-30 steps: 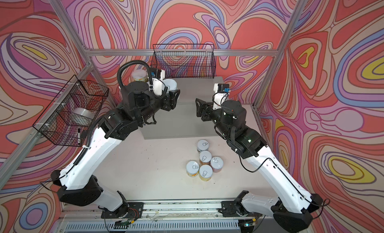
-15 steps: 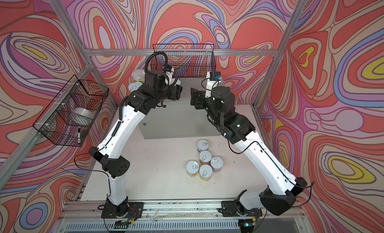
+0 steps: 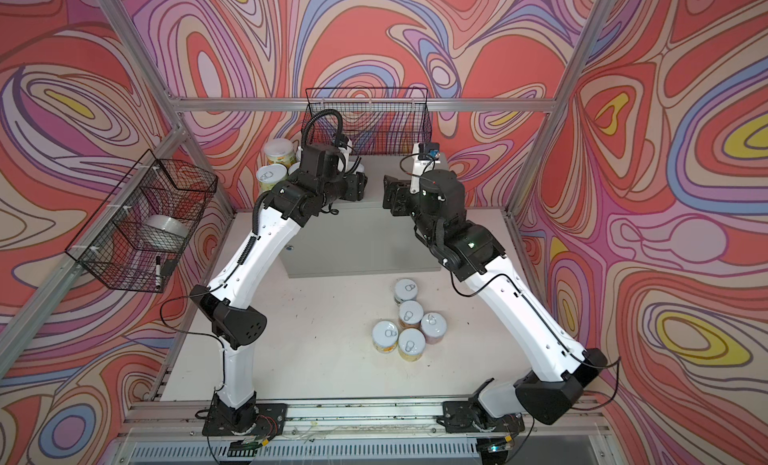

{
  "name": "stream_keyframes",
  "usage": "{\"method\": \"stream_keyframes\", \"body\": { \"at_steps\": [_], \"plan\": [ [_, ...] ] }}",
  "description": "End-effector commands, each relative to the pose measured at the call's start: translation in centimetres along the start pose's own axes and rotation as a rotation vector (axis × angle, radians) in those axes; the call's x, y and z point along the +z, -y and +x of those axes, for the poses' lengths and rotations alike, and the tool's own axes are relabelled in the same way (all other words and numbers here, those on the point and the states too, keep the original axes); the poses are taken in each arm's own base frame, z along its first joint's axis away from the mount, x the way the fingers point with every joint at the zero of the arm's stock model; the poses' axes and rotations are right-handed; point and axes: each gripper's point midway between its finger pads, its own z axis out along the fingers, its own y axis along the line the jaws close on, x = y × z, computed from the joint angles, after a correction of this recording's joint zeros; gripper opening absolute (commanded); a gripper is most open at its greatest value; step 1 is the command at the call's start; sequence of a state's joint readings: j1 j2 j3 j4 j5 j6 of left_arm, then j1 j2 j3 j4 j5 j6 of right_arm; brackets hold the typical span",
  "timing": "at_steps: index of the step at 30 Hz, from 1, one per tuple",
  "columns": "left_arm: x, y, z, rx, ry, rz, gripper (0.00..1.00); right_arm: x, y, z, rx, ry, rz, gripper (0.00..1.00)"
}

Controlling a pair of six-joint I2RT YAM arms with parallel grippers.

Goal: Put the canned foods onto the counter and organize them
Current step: 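Set the teal can on the box and open the left gripper while the right approaches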

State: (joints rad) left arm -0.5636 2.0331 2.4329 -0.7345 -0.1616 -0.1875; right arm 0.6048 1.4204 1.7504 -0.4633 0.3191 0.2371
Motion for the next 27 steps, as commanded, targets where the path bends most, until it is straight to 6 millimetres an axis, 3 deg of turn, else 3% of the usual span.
{"method": "stream_keyframes", "body": {
  "at_steps": [1, 3, 4, 13, 17, 27],
  "plan": [
    [-0.1, -0.4, -1.8, -0.025, 0.072, -0.011, 0.23, 0.6, 0.2, 0.9, -0.009, -0.02, -0.001, 0.85],
    [-0.1, -0.4, -1.8, -0.02, 0.072, -0.011, 0.44, 0.8, 0.3, 1.4, -0.008, -0.031, 0.002, 0.85],
    [-0.1, -0.4, -1.7, -0.016, 0.07, -0.01, 0.49, 0.9, 0.3, 1.6, -0.006, -0.034, 0.003, 0.85],
    [-0.4, -0.5, -1.9, 0.002, 0.085, -0.015, 0.72, 1.1, 0.6, 2.5, -0.001, -0.054, 0.002, 0.87],
    [-0.7, -0.5, -2.2, 0.006, 0.093, -0.014, 0.97, 1.0, 0.6, 2.5, 0.004, -0.055, -0.003, 0.88],
    [-3.4, -0.7, -4.1, 0.001, 0.166, 0.001, 1.0, 1.0, 0.5, 3.5, -0.001, -0.069, -0.019, 0.85]
  ]
}}
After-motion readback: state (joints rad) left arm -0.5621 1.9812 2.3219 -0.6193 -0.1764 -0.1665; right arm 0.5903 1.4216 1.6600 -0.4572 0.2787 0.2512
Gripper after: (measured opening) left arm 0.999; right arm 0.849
